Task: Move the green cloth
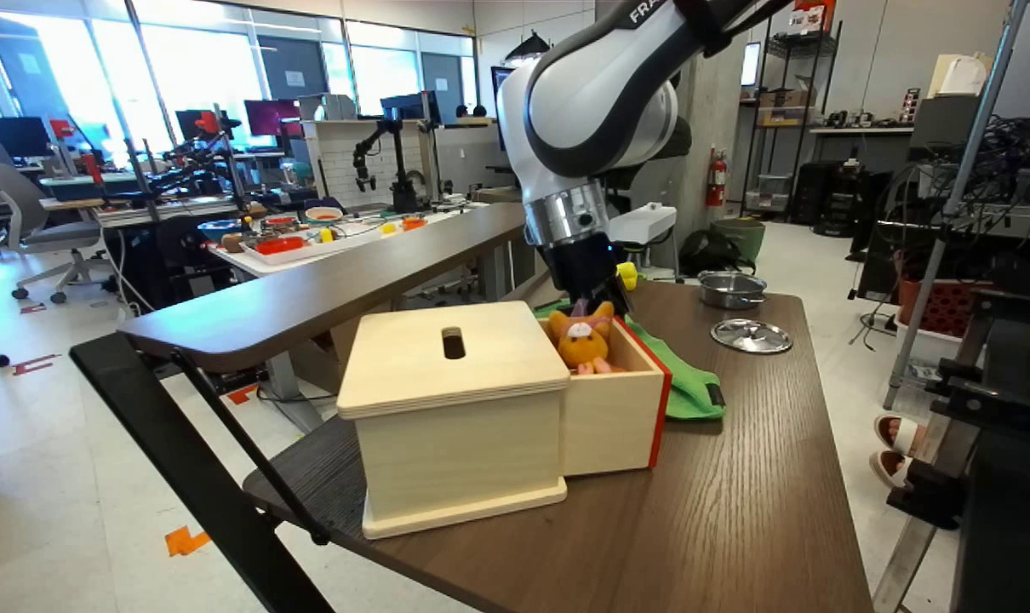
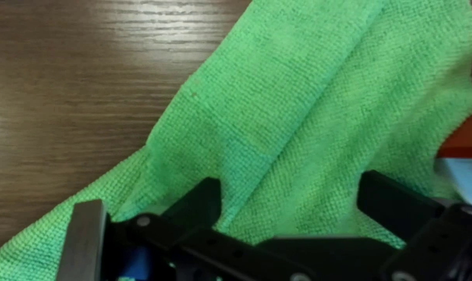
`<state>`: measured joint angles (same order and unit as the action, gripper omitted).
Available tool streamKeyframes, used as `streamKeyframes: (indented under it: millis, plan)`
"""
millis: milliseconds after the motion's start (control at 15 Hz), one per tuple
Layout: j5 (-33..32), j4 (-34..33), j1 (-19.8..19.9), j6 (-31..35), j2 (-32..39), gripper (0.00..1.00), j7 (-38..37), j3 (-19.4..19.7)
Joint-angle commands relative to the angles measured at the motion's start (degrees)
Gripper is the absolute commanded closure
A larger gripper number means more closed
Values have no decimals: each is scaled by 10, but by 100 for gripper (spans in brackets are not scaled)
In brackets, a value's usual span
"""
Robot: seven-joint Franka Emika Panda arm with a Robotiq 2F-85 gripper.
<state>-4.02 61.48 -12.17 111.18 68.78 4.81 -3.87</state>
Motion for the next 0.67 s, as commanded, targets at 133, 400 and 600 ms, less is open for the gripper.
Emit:
streamKeyframes:
  millis: [133,400,600]
  plan:
    - [-8,78,-11,-5,-63,0,-14,3]
    - [-7,135,-9,10,-98,0,-31,8]
    - [-2,166,2,22,-110,0,-44,1]
